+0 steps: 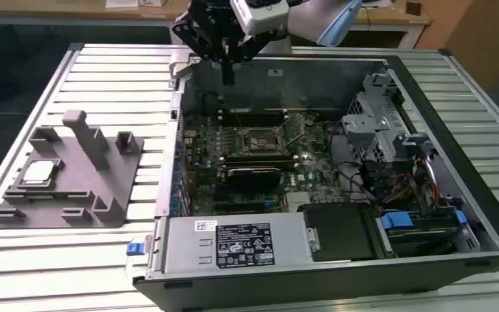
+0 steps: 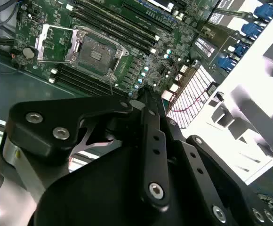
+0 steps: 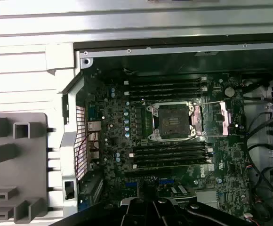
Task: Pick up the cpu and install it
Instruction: 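Reach for the cpu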
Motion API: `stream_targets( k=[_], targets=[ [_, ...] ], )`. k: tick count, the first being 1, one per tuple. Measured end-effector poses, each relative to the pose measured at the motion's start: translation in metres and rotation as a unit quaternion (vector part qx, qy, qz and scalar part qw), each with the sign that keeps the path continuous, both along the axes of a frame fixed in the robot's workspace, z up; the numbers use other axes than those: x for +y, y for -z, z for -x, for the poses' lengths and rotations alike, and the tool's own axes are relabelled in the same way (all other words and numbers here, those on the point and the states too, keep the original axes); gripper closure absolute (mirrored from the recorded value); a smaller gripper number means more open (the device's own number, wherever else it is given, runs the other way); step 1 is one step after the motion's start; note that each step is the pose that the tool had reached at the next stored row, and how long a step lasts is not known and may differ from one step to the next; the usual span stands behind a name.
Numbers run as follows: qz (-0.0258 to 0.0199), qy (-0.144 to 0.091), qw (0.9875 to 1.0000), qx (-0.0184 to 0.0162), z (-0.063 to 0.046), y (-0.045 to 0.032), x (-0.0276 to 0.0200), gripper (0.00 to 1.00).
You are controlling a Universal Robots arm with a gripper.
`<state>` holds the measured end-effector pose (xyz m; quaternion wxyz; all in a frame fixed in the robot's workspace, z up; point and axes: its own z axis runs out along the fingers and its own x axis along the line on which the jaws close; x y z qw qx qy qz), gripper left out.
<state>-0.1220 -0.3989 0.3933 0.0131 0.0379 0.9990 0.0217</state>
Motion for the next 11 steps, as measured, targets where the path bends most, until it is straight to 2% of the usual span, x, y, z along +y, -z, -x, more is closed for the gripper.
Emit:
stream_targets(
  k=[11],
  targets=[
    [0.0, 0.0, 1.0, 0.0, 0.0019, 0.0, 0.0, 0.89]
  ],
)
